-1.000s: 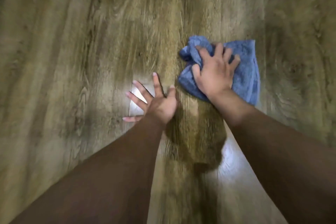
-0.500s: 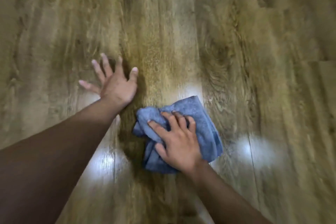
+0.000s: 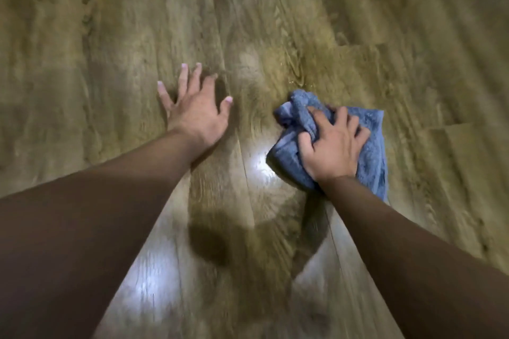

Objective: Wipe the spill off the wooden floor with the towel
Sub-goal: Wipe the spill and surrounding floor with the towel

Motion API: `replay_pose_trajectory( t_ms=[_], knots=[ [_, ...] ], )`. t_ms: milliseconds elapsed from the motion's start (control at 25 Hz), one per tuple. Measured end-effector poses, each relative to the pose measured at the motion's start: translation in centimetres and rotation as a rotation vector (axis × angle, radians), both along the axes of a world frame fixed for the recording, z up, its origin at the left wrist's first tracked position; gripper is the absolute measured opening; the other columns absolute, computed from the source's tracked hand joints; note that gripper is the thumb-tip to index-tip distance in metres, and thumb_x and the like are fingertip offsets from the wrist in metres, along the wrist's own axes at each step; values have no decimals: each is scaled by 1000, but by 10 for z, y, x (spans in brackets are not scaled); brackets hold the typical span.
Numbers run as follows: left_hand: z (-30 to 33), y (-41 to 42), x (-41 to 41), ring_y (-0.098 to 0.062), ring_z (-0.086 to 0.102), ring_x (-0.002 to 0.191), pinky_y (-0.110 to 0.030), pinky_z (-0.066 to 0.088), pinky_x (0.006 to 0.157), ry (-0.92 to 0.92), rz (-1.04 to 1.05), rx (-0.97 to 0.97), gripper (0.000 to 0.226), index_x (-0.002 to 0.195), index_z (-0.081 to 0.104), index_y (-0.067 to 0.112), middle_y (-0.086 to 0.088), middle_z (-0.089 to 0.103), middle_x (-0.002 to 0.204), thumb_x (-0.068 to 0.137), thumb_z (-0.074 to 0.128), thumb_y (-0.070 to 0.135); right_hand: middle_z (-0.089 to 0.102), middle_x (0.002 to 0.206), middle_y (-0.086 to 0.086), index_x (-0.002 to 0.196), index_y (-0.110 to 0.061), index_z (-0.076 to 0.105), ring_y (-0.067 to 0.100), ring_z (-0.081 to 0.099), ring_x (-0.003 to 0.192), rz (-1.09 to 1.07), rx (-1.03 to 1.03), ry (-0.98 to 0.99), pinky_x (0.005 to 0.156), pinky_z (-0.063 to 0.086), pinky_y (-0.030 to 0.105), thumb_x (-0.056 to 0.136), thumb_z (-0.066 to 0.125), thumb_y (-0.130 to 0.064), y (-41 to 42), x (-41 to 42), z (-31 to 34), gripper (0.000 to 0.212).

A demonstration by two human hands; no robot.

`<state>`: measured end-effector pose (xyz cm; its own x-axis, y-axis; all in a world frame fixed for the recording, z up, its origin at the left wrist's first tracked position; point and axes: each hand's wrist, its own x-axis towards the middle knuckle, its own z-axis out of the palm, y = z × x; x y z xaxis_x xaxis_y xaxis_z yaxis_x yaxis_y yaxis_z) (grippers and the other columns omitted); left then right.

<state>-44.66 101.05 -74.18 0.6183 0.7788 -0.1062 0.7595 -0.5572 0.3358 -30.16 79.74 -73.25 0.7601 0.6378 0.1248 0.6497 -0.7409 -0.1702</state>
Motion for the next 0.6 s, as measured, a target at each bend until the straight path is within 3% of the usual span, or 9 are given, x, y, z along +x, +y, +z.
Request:
replay_pose_trajectory(
  t_ms=[280,440,600],
  knots=[
    [-7,49,73,-20,4,158,-62,0,122,-52,-109,55,60,154,37,26,-1,15,171,101,41,55,48,128,3,129,-37,59,31,43,110,13,-31,13,97,29,51,74,50,-49,7,12,-1,57],
    [-18,53,83,-21,10,157,-59,6,123,-3,-22,122,66,155,35,25,-4,20,169,99,29,60,47,127,3,127,-37,58,31,43,112,-5,-38,31,97,27,50,72,52,-49,9,15,0,57],
    [-18,49,80,-22,18,155,-57,12,120,-33,-3,201,64,151,42,23,-6,31,165,99,33,60,47,127,6,130,-36,58,35,45,114,26,-39,75,99,28,55,71,51,-49,7,13,2,61]
  ],
)
